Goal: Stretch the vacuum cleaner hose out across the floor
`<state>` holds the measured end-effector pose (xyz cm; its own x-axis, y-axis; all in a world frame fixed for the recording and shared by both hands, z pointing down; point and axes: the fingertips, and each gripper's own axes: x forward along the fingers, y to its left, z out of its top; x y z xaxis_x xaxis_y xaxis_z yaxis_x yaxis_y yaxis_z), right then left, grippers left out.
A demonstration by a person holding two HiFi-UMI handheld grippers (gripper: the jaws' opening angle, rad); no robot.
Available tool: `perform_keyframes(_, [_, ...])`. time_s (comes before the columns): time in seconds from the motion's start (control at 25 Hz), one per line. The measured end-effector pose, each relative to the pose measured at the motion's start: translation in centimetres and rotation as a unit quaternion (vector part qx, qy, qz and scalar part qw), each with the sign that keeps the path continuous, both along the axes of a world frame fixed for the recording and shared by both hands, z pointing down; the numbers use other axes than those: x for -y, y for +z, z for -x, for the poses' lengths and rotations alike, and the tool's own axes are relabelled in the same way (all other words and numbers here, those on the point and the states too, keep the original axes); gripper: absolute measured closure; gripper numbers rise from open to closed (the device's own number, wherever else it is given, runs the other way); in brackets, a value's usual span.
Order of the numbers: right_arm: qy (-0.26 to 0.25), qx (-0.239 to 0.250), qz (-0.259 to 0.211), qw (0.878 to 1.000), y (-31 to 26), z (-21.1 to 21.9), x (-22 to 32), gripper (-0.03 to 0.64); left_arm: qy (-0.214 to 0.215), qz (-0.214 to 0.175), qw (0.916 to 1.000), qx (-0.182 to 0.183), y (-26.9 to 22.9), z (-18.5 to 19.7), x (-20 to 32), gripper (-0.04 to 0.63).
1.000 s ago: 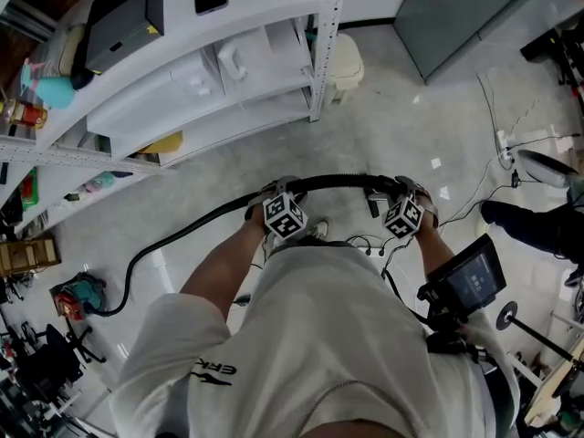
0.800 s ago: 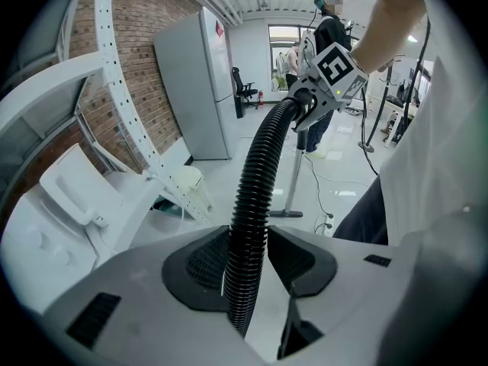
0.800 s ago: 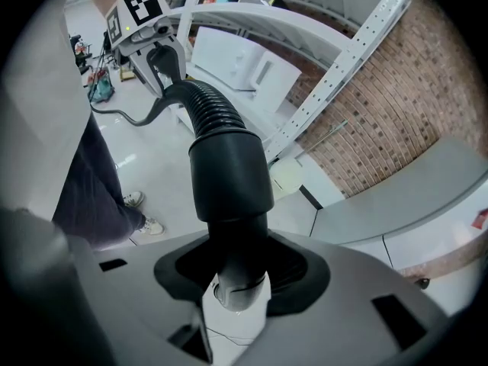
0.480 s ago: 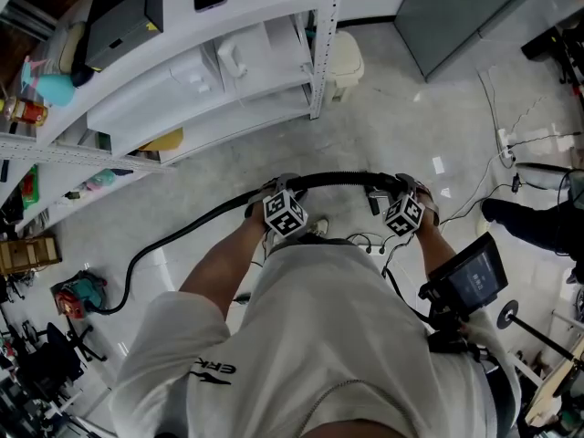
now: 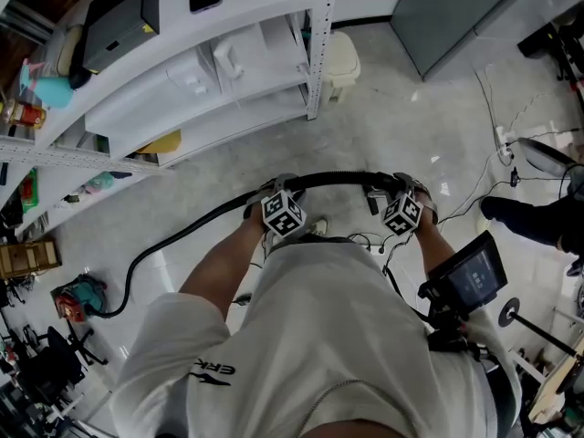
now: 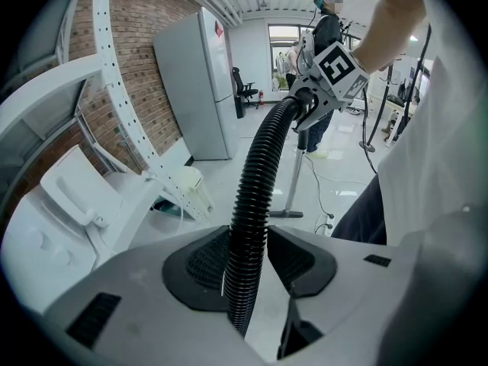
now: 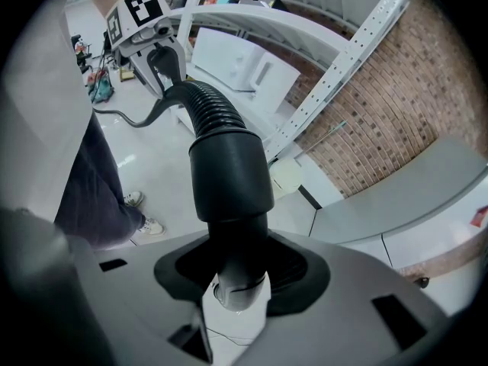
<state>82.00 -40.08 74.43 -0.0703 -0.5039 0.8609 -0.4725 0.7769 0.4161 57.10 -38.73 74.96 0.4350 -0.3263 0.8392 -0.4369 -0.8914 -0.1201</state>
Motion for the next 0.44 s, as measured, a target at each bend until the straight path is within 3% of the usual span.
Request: perform_keyframes(0.44, [-0.008, 0.0, -0.003, 1.0, -0.14, 0.28, 0.49, 0.457, -0.007, -0.008, 0.9999, 0.001, -0.24, 0.17, 0.5, 0.44])
